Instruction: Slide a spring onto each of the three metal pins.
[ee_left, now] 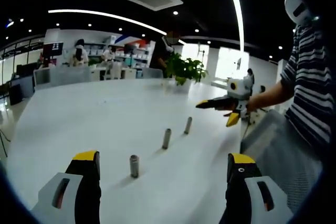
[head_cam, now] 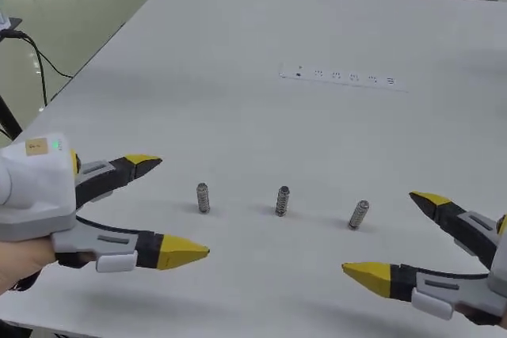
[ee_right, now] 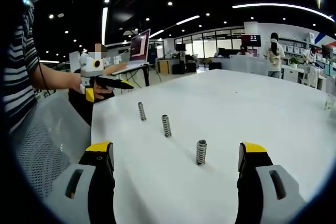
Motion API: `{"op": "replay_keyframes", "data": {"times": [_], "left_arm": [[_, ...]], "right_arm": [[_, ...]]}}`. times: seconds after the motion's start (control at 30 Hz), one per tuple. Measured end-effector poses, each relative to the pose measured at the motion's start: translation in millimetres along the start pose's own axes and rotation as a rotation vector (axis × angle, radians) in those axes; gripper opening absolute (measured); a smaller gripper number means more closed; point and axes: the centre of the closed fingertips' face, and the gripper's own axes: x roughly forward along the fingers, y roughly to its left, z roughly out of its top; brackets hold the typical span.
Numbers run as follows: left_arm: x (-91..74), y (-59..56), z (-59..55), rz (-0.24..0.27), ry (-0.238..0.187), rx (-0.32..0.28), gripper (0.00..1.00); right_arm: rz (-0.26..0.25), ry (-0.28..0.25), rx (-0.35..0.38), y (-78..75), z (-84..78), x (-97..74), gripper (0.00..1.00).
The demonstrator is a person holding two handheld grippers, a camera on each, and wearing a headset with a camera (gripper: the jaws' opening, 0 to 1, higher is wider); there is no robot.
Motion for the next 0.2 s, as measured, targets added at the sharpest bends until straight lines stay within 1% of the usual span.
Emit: {"op": "replay_keyframes", "data": {"times": [0.13,0.17,0.2], "left_arm": [[-1.1,2.5,2.5,0.008,-0.020,-0.014,0.99],[-1.3,2.9,2.0,0.010,-0.017,-0.011,0.99],[-1.8,3.9,-0.3,0.014,-0.004,-0.004,0.99]], "right_arm": [[0.004,0.008,0.006,2.1,-1.9,0.6,0.99],[0.005,0.008,0.007,2.6,-2.0,0.8,0.99],[0.007,0.010,0.006,3.1,-2.4,1.3,0.99]]}}
